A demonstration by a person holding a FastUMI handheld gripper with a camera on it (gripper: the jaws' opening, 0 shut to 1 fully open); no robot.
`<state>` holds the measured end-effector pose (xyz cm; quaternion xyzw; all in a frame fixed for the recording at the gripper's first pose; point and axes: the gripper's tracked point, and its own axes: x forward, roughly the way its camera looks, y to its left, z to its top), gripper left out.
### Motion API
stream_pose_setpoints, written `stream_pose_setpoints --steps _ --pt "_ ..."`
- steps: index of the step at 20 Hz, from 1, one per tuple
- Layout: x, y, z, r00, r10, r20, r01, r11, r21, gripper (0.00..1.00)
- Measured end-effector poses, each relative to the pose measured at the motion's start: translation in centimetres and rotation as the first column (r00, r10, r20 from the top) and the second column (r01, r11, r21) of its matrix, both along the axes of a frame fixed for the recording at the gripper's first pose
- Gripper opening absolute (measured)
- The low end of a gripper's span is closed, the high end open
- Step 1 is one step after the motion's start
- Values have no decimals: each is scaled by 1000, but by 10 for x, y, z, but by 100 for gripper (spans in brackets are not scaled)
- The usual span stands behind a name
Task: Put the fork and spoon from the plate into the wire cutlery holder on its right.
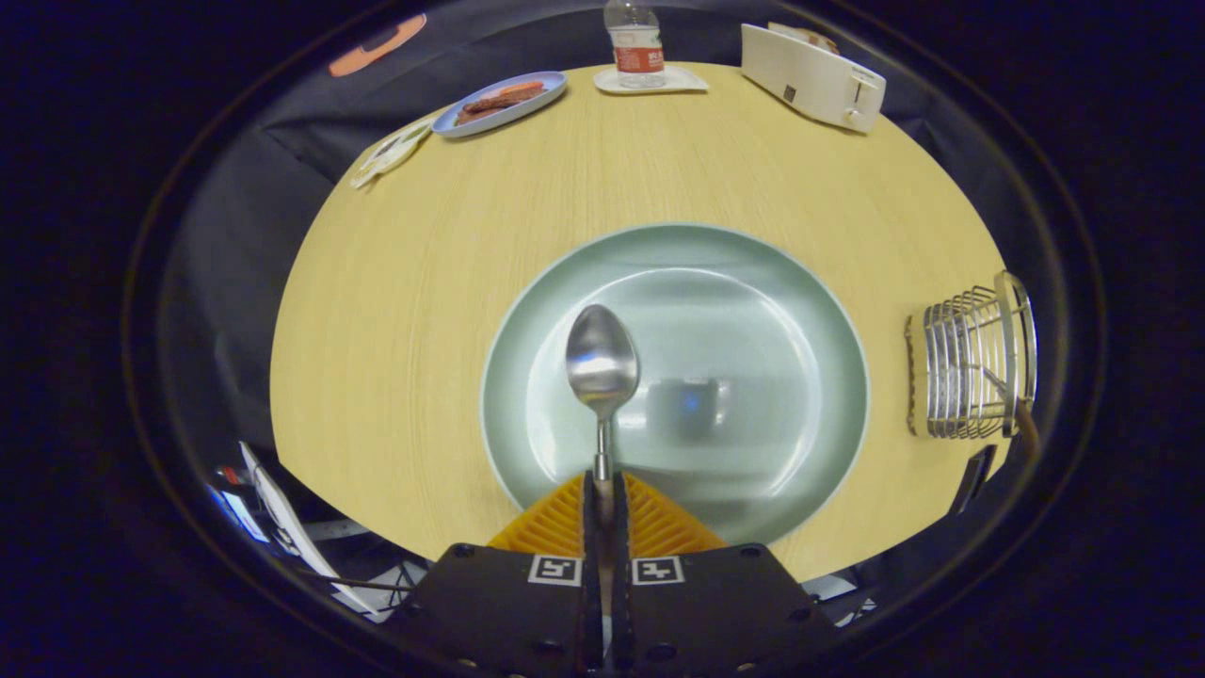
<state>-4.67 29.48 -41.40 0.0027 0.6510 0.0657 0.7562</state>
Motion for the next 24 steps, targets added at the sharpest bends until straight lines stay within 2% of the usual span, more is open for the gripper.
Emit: stream_pose_setpoints --steps 5,13,14,15,20,24 --pt "2 -9 18 1000 9 -7 -8 1000 26 5" --pt "5 -41 90 1000 17 -18 -15 994 106 5" --pt "6 -46 98 1000 6 -23 -3 993 116 5" --pt "6 -48 110 999 -5 -34 10 990 138 0" --pt "9 -91 161 996 -64 -69 76 979 190 0" --pt "23 -152 188 990 -134 -49 140 978 152 0"
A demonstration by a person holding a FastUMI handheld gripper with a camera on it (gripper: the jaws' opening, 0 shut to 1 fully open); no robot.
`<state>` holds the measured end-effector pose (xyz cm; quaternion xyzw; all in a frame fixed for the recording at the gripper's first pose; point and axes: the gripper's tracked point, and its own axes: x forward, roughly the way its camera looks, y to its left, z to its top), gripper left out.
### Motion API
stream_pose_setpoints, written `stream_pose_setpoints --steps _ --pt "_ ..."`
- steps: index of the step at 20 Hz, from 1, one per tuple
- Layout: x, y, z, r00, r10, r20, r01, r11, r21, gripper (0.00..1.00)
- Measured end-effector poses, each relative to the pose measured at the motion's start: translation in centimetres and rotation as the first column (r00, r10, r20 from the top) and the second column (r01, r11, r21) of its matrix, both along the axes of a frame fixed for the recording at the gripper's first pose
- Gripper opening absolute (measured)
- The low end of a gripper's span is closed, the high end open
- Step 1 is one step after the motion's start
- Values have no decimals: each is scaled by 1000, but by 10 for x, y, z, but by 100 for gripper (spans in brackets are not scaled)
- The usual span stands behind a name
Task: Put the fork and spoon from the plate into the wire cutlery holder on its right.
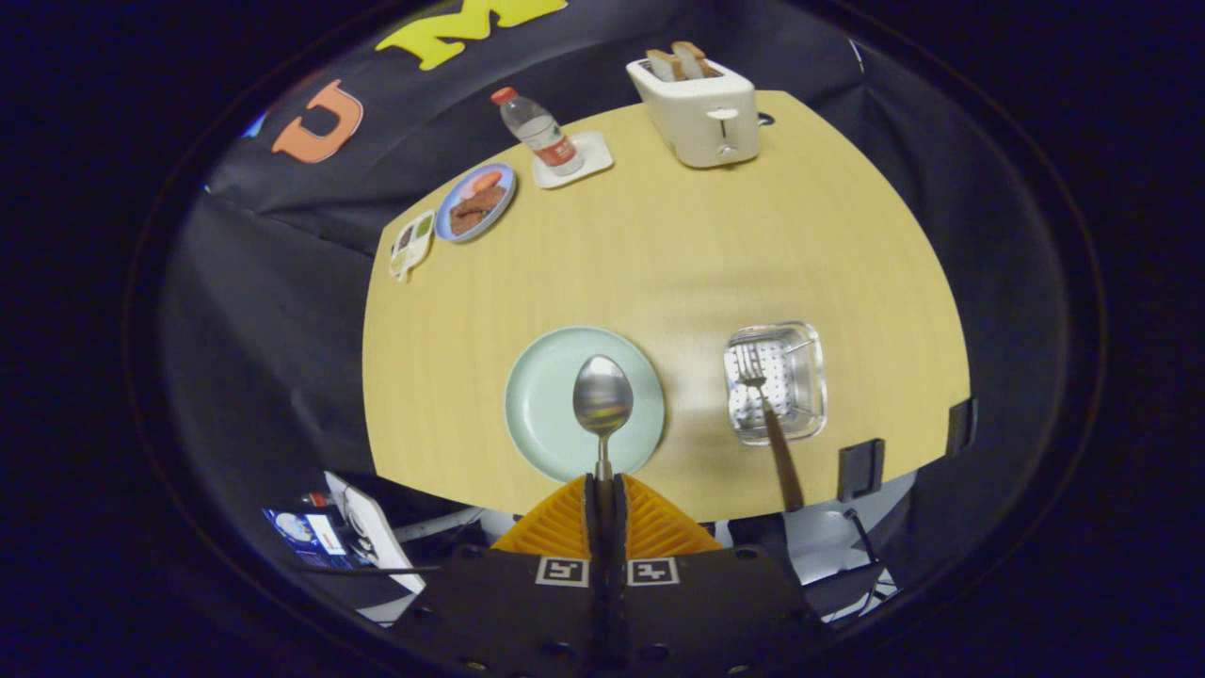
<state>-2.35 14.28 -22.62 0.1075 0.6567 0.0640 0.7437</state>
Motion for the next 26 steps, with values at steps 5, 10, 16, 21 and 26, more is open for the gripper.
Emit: stream_pose_setpoints --steps 5,10,16,21,26 --pt "-1 -55 1 996 -77 -34 75 996 -43 0" --pt "-8 -72 -17 987 -126 -104 121 991 -50 0" --pt "2 -81 -36 976 -165 -141 157 985 -66 0" --pt "13 -88 -54 965 -218 -142 210 975 -70 8" --pt "29 -87 -44 983 -182 -34 181 983 -43 34"
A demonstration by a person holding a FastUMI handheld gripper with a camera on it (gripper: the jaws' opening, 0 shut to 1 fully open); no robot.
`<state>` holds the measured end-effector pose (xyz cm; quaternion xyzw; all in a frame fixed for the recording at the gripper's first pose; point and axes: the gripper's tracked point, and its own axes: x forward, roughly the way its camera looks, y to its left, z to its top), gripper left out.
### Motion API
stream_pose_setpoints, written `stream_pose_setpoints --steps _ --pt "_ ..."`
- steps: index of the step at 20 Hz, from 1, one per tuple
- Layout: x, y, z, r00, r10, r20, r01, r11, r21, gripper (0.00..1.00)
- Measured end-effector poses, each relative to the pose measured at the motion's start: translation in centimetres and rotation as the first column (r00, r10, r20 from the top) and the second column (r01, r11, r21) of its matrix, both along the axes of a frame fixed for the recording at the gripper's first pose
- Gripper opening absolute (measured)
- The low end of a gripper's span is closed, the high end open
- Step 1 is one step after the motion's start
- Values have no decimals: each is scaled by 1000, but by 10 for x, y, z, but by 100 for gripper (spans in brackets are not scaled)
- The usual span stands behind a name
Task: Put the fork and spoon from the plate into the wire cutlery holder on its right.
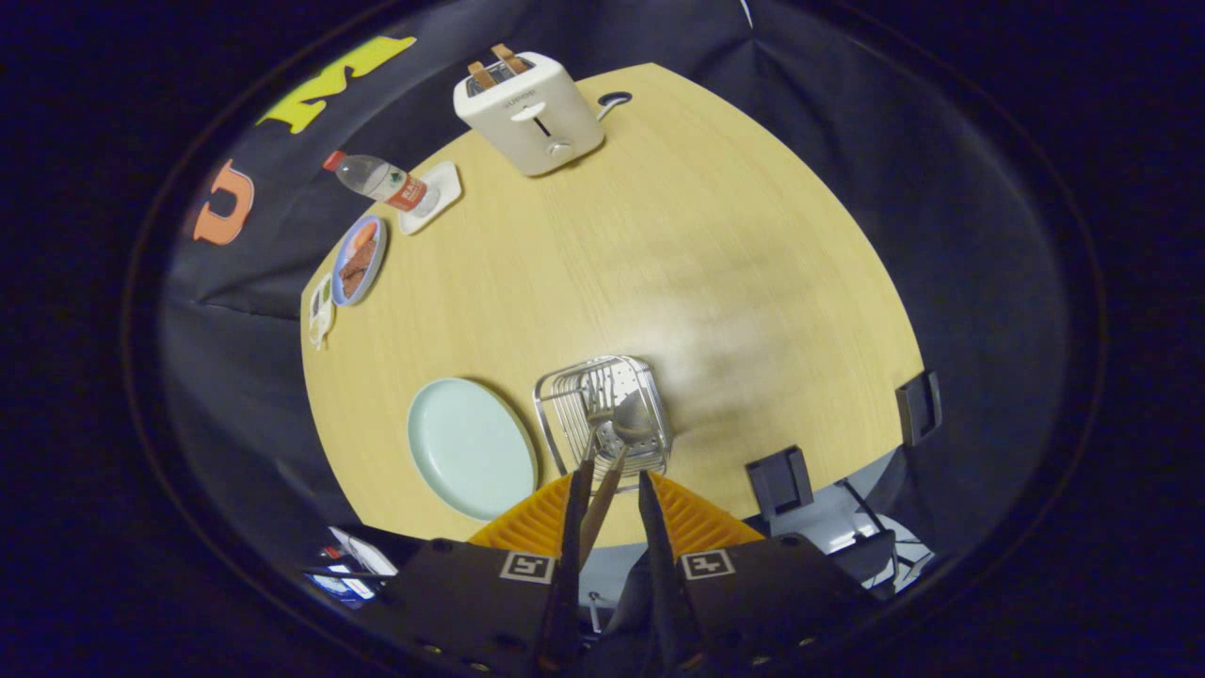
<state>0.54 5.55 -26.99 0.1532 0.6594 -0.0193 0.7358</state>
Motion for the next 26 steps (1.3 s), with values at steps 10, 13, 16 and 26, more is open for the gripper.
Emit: stream_pose_setpoints --steps 10,13,16,26 --pt "53 53 128 785 166 597 -191 981 -22 87" --pt "61 54 183 621 189 761 -185 978 -92 90" --pt "57 49 238 436 211 875 -143 976 -164 95" --pt "19 43 287 255 225 940 -83 974 -210 95"
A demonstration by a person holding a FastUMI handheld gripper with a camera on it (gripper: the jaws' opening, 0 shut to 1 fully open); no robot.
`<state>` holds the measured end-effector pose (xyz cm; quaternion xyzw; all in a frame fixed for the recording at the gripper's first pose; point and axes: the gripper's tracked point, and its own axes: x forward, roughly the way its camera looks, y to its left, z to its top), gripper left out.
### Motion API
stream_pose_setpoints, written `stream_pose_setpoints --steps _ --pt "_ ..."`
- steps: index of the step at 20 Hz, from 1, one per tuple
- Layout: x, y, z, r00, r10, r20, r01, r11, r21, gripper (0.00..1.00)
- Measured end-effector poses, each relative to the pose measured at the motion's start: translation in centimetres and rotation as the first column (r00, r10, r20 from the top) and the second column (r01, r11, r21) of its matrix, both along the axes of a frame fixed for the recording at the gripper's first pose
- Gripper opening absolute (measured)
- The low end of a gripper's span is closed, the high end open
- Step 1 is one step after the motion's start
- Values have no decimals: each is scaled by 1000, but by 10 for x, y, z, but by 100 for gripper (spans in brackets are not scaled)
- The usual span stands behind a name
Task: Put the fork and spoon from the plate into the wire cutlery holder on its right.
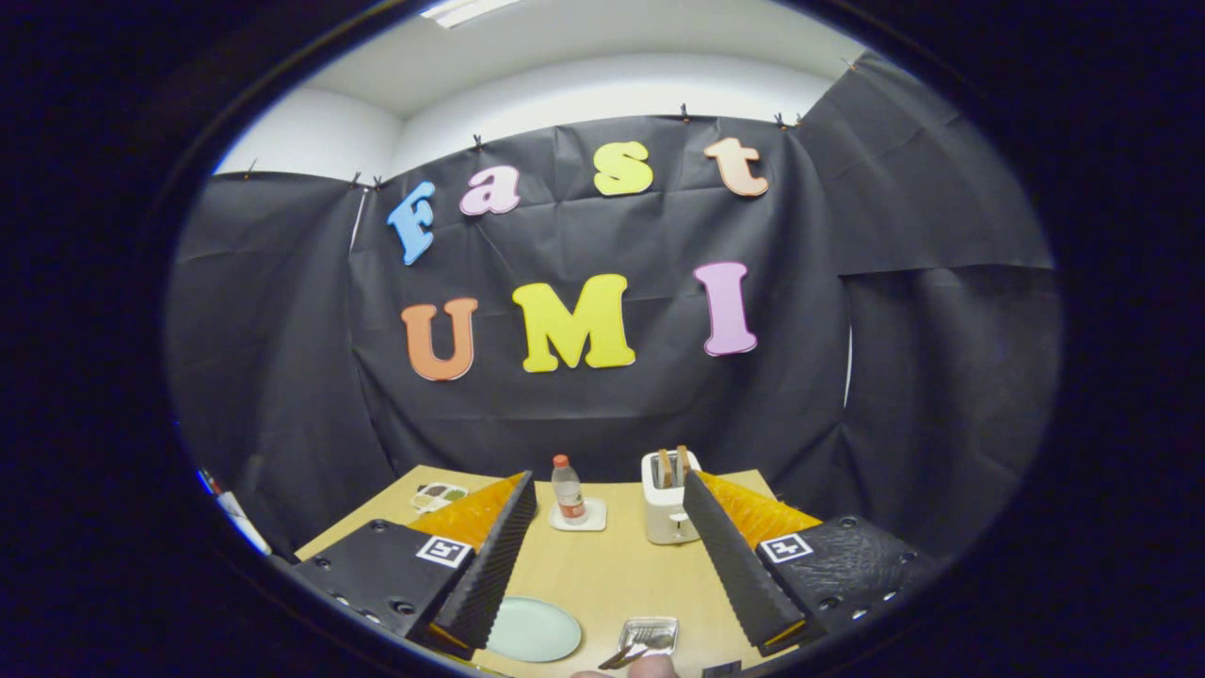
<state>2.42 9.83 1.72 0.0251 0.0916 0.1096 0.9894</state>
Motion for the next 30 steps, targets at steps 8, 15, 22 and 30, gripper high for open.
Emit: stream_pose_setpoints --steps 8,15,22,30 --pt "-6 -18 13 999 -42 21 42 999 14 95" --pt "-2 -34 17 998 -63 19 62 998 27 95" --pt "-1 -48 17 995 -101 2 100 993 69 95" --pt "-6 -32 25 997 -76 26 74 996 54 95"
